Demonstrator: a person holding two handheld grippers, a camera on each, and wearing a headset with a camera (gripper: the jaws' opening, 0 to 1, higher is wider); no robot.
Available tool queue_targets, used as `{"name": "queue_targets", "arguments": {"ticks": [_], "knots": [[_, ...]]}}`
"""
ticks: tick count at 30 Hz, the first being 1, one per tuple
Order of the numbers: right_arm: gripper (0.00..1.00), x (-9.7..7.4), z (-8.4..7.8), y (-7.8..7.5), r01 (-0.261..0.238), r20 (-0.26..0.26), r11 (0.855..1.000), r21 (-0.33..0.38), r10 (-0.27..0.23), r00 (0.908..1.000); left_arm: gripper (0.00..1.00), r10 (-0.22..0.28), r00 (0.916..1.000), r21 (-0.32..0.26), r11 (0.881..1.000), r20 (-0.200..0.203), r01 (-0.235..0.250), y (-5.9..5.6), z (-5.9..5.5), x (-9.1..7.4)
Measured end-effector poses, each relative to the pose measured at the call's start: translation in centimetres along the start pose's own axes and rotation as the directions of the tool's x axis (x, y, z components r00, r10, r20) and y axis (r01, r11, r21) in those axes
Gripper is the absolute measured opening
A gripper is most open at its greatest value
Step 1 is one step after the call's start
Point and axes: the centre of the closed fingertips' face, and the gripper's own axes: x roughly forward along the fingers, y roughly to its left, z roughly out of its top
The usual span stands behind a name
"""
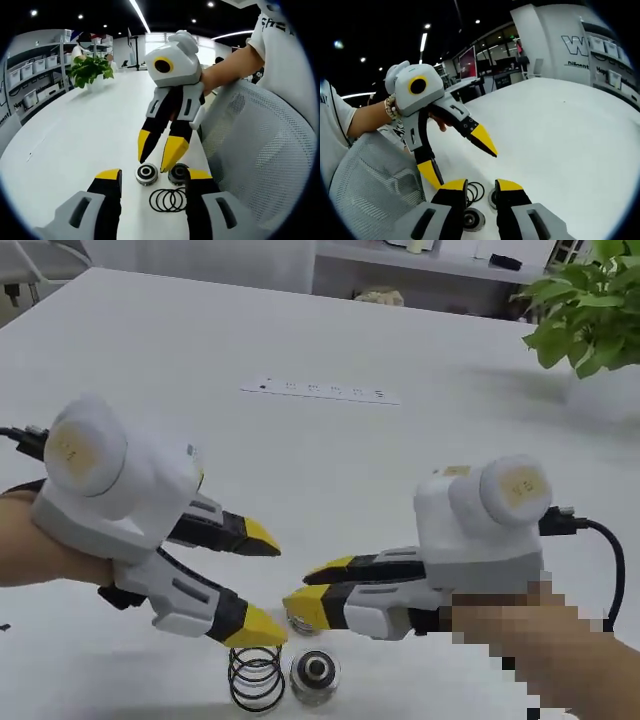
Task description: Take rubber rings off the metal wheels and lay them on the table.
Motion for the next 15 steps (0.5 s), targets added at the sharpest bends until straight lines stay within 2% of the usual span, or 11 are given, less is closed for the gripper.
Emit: {"name": "queue_targets", "arguments": {"ticks": [4, 8, 11, 13, 14, 15], "knots": [[0.27, -1.0, 1.3, -0.5, 0.009, 0.04, 1.0, 0.028, -0.01, 0.9991, 0.58, 0.012, 0.9998, 0.026, 1.0, 0.015, -0.013, -0.2, 1.2, -0.4], [0.34, -2.1, 2.6, -1.0, 0.038, 0.075, 0.999, 0.004, -0.038, 0.9964, 0.6, 0.028, 0.9984, 0.03, 0.999, 0.048, -0.029, -0.3, 2.5, -1.3], [0.39, -2.7, 3.3, -1.2, 0.051, 0.088, 0.999, -0.013, -0.049, 0.9949, 0.63, 0.05, 0.9973, 0.038, 0.998, 0.054, -0.053, -0.4, 2.8, -2.2], [0.44, -3.1, 3.6, -1.3, 0.057, 0.095, 0.998, -0.017, -0.055, 0.994, 0.67, 0.072, 0.9959, 0.039, 0.996, 0.055, -0.074, -0.3, 2.9, -2.7], [0.47, -3.6, 3.9, -1.4, 0.061, 0.101, 0.998, -0.019, -0.059, 0.9931, 0.7, 0.125, 0.9903, 0.038, 0.991, 0.062, -0.127, 0.4, 2.9, -3.5], [0.49, -3.8, 4.0, -1.5, 0.064, 0.106, 0.998, -0.02, -0.062, 0.9924, 0.72, 0.143, 0.9875, 0.038, 0.989, 0.067, -0.145, 0.6, 2.9, -3.8]]}}
